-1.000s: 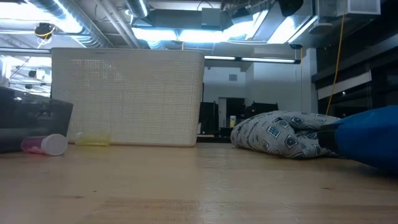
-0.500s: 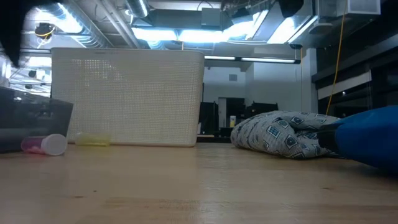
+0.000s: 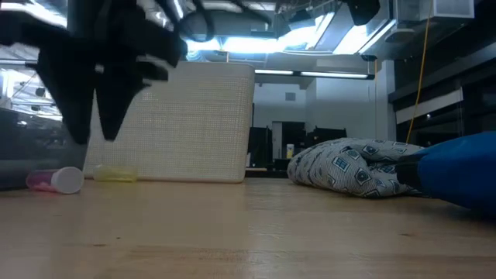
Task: Pick & place medical supplies in basket/bin
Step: Put the purple pill bottle into the red bin
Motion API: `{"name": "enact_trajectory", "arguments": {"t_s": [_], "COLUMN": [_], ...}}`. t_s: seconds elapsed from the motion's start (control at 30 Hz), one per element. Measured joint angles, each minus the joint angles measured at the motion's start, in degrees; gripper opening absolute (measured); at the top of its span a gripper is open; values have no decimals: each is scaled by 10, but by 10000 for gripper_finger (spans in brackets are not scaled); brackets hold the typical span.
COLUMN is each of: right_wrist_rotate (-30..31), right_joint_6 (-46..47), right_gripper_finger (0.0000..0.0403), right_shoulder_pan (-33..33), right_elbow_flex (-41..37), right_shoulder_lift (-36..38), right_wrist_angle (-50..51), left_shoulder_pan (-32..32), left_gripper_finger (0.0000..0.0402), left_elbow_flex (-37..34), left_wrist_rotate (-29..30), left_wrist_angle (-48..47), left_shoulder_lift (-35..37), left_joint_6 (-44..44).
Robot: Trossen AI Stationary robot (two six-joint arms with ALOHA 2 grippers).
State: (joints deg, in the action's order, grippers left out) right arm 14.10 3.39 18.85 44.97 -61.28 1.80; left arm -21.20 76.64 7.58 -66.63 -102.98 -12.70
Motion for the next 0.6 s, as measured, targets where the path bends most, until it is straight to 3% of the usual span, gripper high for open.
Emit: {"name": "enact_trajectory", "arguments": {"t_s": [0.17, 0.6], "right_wrist_rotate": [0, 0], "right_joint_6": [7, 7], "right_gripper_finger": [135, 135], "right_shoulder_pan": [0, 0], "right_elbow_flex": [0, 0], "right_shoulder_lift": [0, 0], "right_wrist_angle": [19, 30], "left_shoulder_pan": [17, 17], "left_gripper_finger": [171, 169], "left_elbow_flex": [-37, -97], "left_wrist_rotate": [-59, -87], "left_wrist_angle": [38, 105], "left_shoulder_lift": [0, 0], "left_joint_6": [22, 31]}}
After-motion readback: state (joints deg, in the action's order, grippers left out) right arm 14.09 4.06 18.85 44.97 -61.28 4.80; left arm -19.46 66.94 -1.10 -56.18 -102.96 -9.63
